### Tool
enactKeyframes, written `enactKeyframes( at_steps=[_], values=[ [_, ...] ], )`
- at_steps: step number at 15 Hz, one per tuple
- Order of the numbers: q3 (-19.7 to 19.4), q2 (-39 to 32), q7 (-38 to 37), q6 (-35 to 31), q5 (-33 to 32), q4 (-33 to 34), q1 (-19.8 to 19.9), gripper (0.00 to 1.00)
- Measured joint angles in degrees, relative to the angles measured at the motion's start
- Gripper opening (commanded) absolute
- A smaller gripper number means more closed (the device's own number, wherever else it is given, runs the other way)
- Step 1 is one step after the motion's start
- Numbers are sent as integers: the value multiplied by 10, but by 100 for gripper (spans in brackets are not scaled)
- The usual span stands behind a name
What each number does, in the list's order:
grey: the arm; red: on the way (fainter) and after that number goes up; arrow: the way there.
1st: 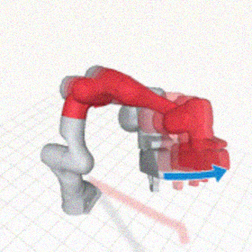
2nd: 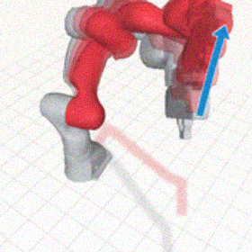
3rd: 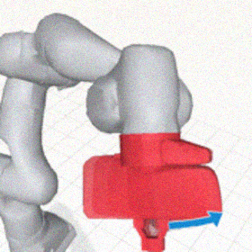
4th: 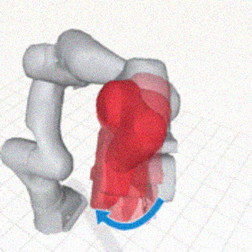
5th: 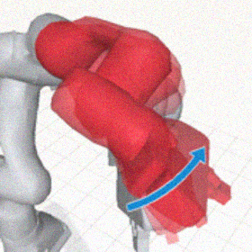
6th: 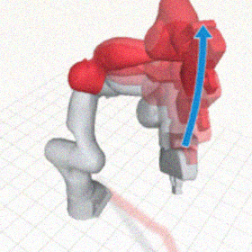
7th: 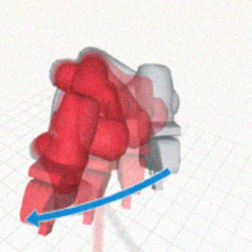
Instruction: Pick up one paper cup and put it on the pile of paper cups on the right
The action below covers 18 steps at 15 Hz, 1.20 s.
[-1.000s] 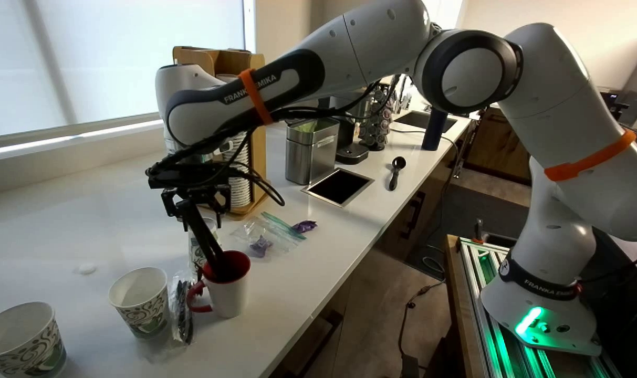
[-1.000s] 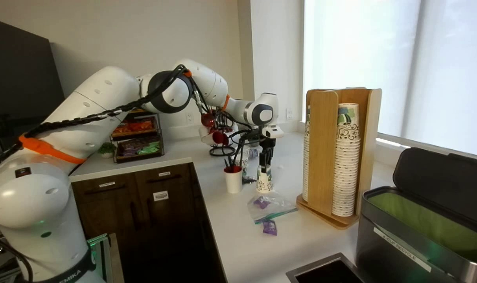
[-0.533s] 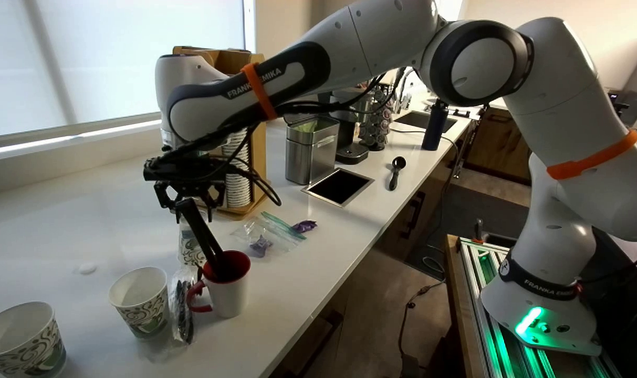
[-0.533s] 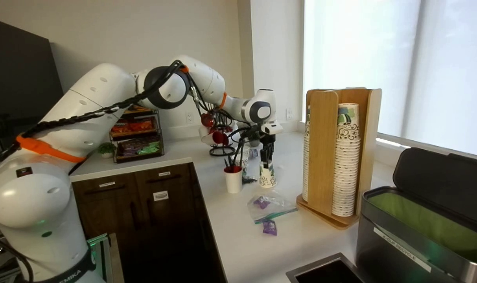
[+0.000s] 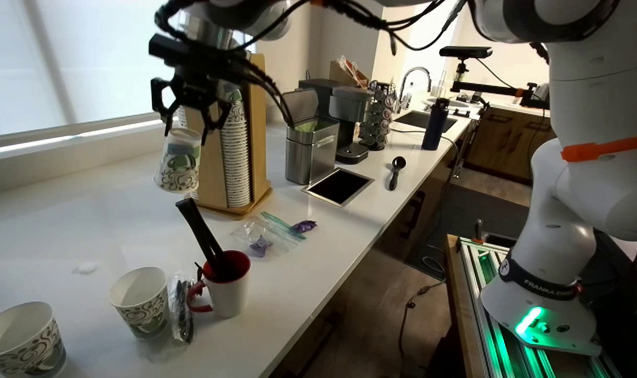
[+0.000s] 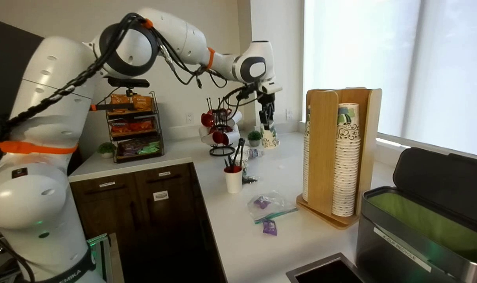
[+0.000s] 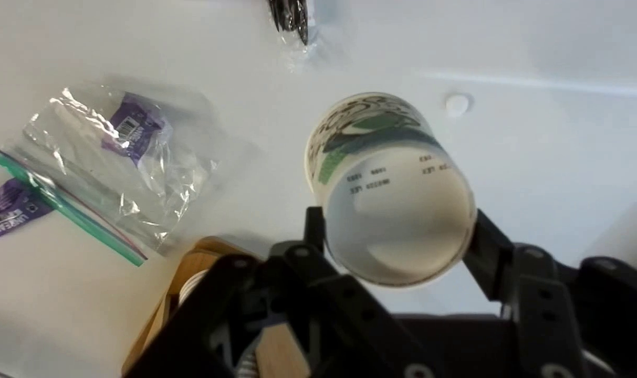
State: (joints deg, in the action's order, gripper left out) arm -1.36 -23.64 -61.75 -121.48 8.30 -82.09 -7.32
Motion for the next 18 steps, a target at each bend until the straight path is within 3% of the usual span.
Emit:
enactKeyframes(
  at_steps=[1,2,6,7,11,15,18],
  values=[
    [4,27,14,16,21,-9,12,40],
    [6,54,27,34,44,-18,25,65],
    [6,132,53,91,77,-50,59,65],
    [7,136,53,91,78,-56,59,40],
    [6,134,53,75,78,-48,61,40],
    [-14,166,43,46,82,11,84,40],
    [-30,173,14,103,83,92,105,40]
  ],
)
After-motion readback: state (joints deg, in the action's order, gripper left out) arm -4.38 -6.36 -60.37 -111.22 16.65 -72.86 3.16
